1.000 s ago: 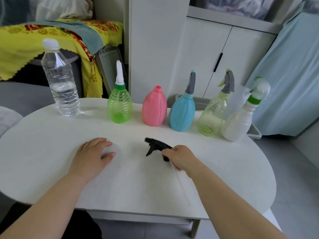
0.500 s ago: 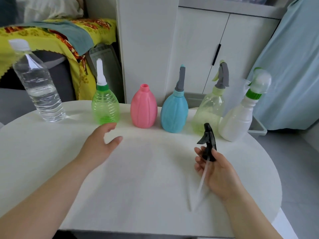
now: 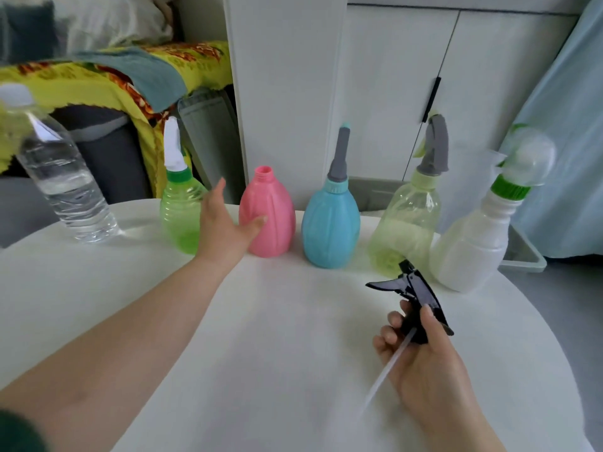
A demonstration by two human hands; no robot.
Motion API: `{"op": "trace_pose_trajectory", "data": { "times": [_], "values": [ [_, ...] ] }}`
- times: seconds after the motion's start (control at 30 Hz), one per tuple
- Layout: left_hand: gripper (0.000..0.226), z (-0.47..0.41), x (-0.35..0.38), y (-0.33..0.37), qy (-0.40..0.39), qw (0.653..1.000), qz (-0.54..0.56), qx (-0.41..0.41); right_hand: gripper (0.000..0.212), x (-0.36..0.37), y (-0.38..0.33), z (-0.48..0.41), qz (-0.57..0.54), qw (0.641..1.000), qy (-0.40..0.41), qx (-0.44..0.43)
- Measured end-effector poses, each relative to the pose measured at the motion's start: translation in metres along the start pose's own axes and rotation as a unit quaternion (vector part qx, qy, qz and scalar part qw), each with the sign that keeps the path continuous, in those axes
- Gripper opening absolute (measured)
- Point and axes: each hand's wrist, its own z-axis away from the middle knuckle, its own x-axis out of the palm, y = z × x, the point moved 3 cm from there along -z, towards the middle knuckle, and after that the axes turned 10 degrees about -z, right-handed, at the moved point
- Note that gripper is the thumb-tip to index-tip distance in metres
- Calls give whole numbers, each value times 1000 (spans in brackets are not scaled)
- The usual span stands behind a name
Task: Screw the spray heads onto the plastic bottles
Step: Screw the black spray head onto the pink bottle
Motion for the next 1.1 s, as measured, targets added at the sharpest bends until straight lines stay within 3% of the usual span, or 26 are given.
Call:
{"op": "trace_pose_trajectory", "data": {
  "times": [0.27,0.57,0.67,0.8,1.1],
  "values": [
    [103,-10,33,3,-72,996,46,-26,19,-4,1,-1,15,999,-23,27],
    [87,9,13,10,-44,997,59,-30,21,-4,-1,0,65,997,-48,19],
    [85,34,-11,14,-35,992,116,-23,23,-1,-3,5,81,995,-59,12],
    [81,88,-41,16,-105,971,215,-3,16,2,-3,13,95,993,-69,-3],
    [76,143,-51,12,-195,956,217,16,24,9,-16,38,131,989,-63,-26]
  ]
}}
